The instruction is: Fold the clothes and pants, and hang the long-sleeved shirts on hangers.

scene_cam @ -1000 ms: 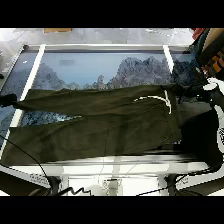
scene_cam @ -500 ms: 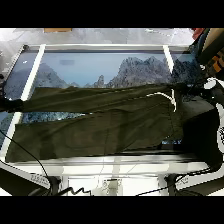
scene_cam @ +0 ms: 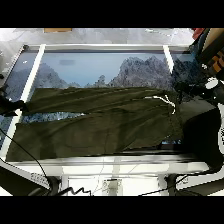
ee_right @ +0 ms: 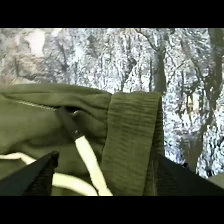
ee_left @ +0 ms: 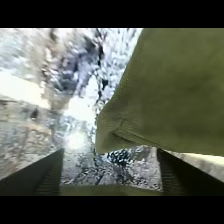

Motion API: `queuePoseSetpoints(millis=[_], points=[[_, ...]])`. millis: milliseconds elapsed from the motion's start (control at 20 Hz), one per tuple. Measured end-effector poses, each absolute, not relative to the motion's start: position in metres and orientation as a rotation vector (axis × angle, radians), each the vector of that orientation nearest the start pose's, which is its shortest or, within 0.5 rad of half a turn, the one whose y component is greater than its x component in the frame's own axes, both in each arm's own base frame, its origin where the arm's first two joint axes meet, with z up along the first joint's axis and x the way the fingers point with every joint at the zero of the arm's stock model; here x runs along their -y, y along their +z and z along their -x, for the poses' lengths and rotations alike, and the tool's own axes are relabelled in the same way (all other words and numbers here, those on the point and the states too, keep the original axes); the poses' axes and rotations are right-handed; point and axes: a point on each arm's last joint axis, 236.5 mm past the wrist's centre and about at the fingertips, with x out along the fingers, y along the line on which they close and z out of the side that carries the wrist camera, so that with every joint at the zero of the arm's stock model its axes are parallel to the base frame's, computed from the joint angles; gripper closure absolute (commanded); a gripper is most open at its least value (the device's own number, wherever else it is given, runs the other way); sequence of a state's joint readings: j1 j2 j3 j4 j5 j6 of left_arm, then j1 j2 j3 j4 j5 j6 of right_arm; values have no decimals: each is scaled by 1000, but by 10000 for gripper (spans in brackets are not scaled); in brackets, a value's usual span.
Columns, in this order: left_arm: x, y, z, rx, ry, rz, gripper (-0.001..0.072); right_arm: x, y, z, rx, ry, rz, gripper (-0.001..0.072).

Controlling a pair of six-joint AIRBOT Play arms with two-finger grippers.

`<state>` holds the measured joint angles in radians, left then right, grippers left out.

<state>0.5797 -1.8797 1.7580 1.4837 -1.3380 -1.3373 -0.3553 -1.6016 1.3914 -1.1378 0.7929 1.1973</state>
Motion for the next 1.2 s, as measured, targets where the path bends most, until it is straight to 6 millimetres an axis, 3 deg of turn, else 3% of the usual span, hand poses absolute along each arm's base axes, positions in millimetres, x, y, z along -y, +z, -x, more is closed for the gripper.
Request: queuePoseSetpoints(millis=[100, 150, 200, 250, 300, 450, 600, 750, 900, 950, 1050, 1100, 1200], points=[[-253, -32, -424, -1358, 275, 298, 558, 115, 17, -508, -907, -16, -227, 327], [-254, -14, -426, -1322, 285, 288, 689, 114, 25, -502, -915, -13, -213, 384], [-253, 4, -427, -1290, 289, 282, 689, 111, 32, -495, -929, -4, -202, 481], [-250, 22, -430, -1251, 284, 285, 689, 108, 40, -486, -944, 4, -191, 642], [-242, 39, -433, -1208, 267, 299, 690, 104, 48, -476, -962, 15, -185, 675], [-213, 86, -443, -1089, 176, 324, 691, 91, 66, -445, -1024, 54, -178, 676], [-190, 117, -437, -1010, 130, 320, 691, 80, 77, -401, -1081, 66, -195, 676], [-177, 122, -415, -978, 126, 286, 691, 78, 75, -348, -1101, 27, -235, 676], [-177, 113, -390, -958, 174, 230, 690, 75, 57, -293, -1089, -63, -325, 674], [-176, 109, -385, -950, 183, 219, 690, 73, 49, -279, -1079, -100, -368, 623], [-176, 100, -377, -944, 201, 205, 690, 66, 30, -255, -1062, -181, -474, 196], [-175, 95, -375, -945, 207, 205, 690, 63, 18, -246, -1058, -219, -528, 141], [-175, 85, -371, -951, 212, 204, 689, 57, -7, -230, -1079, -279, -624, 141]])
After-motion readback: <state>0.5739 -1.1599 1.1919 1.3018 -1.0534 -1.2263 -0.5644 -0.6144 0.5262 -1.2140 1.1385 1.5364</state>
